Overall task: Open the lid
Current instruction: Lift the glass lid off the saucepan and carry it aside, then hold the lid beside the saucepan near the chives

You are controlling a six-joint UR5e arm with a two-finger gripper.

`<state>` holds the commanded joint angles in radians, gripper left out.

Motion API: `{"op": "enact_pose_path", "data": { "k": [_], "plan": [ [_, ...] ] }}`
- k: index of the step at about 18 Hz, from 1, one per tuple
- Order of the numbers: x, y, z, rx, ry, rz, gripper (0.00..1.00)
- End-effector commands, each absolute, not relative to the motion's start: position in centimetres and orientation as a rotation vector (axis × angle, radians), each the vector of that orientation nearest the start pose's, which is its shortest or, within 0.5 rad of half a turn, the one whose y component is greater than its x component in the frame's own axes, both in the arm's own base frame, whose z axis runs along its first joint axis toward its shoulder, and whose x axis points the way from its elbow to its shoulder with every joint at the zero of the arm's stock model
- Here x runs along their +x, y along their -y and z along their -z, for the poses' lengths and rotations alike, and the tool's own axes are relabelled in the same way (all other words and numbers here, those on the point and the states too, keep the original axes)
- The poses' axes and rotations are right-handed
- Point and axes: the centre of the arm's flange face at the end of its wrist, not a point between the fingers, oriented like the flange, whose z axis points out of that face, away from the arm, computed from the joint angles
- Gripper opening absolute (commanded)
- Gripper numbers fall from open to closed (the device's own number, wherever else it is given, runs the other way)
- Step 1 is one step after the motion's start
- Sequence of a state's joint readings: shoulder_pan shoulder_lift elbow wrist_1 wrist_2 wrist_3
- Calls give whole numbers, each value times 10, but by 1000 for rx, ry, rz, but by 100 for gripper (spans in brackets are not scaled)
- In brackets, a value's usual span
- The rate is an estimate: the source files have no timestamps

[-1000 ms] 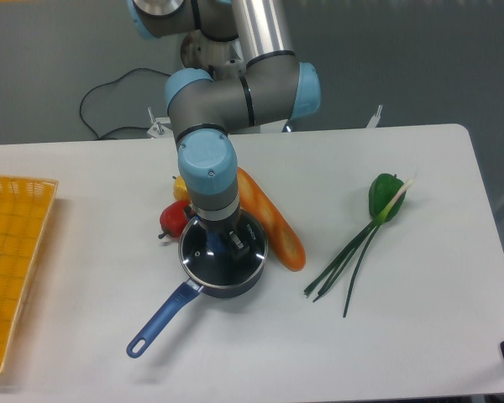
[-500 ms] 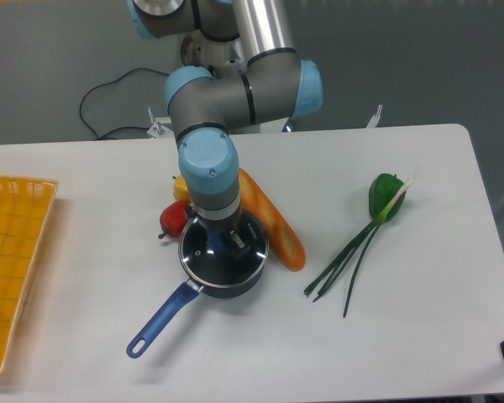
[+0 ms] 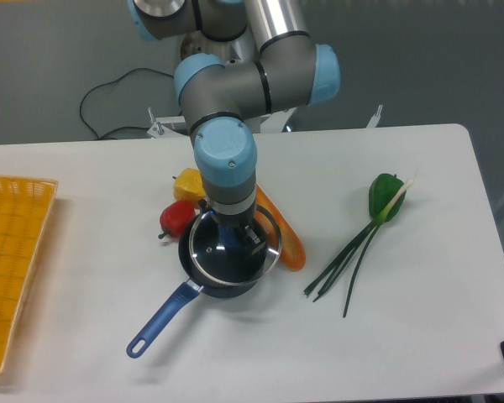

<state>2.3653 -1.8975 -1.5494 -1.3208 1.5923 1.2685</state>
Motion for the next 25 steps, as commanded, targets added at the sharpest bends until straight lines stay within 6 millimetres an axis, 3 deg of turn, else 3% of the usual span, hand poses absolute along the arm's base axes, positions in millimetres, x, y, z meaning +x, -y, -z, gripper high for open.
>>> {"op": "enact_pose_path", "data": {
  "k": [14,25],
  "plan": [
    [-418,-464,-349,-3081,-808,31,66],
    [-437,-449,-346,-3085,-776,32,66]
  ]
}}
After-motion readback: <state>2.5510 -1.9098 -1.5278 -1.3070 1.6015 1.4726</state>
